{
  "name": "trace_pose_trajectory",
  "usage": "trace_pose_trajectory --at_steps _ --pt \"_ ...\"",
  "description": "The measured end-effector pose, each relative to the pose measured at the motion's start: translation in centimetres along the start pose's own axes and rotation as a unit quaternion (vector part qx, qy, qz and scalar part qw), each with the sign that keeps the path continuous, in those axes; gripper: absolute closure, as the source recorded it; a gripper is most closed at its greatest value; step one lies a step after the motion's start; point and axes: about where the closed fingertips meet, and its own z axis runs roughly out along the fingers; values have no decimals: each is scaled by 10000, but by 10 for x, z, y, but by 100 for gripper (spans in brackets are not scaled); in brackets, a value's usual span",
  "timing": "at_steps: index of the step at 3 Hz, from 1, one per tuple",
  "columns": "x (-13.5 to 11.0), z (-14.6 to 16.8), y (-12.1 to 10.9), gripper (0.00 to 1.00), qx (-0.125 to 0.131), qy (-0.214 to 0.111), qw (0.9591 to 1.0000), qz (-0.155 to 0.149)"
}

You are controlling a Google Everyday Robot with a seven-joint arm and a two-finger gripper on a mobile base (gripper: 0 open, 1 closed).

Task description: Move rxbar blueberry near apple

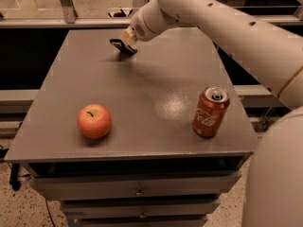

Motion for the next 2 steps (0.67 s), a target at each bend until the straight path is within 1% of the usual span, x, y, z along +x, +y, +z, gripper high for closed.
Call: trace_pose_trajectory --at_steps 1,2 --pt "14 -23 26 100 -191 48 9998 59" --pt "26 -50 60 100 -433 110 9990 98"
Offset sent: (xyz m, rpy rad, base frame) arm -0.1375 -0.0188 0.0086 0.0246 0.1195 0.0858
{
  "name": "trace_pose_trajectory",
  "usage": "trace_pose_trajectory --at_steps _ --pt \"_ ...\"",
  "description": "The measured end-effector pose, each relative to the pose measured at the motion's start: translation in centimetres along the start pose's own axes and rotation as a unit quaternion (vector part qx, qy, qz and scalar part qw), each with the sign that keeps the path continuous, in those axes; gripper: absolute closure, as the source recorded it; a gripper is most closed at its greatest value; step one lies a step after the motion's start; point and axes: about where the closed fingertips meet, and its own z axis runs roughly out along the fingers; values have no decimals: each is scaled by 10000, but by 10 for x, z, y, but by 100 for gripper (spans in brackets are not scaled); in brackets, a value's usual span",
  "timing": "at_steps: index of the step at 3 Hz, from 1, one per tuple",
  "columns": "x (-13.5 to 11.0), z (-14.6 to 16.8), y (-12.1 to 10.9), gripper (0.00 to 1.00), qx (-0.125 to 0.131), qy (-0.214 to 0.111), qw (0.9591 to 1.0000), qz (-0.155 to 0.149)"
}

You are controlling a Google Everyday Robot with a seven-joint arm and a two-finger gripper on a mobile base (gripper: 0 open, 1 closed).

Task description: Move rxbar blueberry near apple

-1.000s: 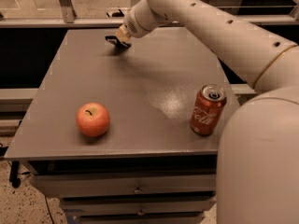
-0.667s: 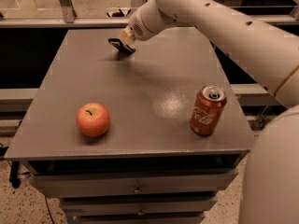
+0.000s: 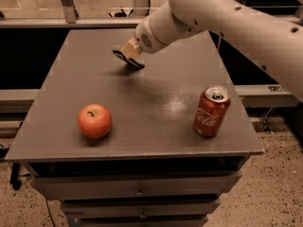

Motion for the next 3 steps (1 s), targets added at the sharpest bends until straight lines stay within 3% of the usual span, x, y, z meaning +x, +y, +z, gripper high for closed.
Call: trace_pose_trajectory --at_steps 3 --pt "37 -66 89 100 -620 132 9980 -77"
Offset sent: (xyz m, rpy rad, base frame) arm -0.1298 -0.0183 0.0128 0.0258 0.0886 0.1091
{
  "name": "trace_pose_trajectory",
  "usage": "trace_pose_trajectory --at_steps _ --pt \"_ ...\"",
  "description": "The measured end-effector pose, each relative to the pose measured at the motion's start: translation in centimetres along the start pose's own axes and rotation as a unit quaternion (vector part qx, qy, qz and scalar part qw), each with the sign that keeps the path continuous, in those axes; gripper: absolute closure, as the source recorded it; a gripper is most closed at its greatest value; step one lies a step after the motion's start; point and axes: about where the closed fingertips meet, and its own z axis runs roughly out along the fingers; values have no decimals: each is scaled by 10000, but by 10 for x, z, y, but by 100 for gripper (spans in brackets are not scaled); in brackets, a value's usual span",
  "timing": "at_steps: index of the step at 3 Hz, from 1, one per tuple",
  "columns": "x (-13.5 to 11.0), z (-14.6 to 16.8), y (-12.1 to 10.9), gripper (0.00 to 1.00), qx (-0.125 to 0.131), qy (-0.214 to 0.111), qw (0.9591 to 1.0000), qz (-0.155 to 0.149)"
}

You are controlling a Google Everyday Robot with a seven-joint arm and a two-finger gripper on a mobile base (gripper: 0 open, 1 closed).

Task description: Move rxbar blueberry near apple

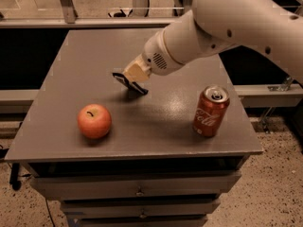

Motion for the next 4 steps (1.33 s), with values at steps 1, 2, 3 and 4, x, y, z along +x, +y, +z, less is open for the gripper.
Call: trace_pose_trajectory --at_steps 1,2,3,4 --pt "17 -8 16 100 -187 76 9998 -47" --pt "28 -14 27 82 -372 99 9992 -115" --pt "29 -17 33 59 -471 53 9987 -199" --pt "27 -18 38 35 -537 25 9981 -289"
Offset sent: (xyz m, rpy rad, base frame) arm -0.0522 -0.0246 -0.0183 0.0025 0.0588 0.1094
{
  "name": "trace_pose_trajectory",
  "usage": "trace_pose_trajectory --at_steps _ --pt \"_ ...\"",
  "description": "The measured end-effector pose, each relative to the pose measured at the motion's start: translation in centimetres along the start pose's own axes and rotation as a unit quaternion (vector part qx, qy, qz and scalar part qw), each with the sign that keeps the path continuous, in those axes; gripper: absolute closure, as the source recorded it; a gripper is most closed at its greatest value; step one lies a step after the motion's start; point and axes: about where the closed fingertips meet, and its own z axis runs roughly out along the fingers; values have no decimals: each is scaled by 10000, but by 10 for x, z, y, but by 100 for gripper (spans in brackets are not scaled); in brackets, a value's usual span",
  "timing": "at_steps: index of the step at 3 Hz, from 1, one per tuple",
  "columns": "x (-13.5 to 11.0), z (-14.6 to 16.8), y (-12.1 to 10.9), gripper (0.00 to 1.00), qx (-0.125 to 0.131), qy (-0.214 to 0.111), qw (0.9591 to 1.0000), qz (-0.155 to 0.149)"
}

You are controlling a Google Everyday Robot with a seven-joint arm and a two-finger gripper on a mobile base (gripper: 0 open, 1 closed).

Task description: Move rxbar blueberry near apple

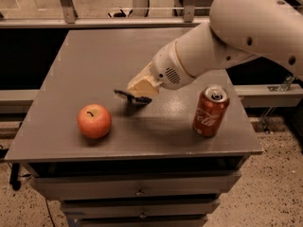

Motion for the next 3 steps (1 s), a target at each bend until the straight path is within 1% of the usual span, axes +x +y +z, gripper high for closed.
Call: trace_pose_trajectory --at_steps 1,2,3 --pt "-1 -1 3 13 -26 -13 10000 -62" --pt "-2 -1 2 0 3 -32 9999 -107" --pt "-7 -3 -23 0 196 -227 9995 11"
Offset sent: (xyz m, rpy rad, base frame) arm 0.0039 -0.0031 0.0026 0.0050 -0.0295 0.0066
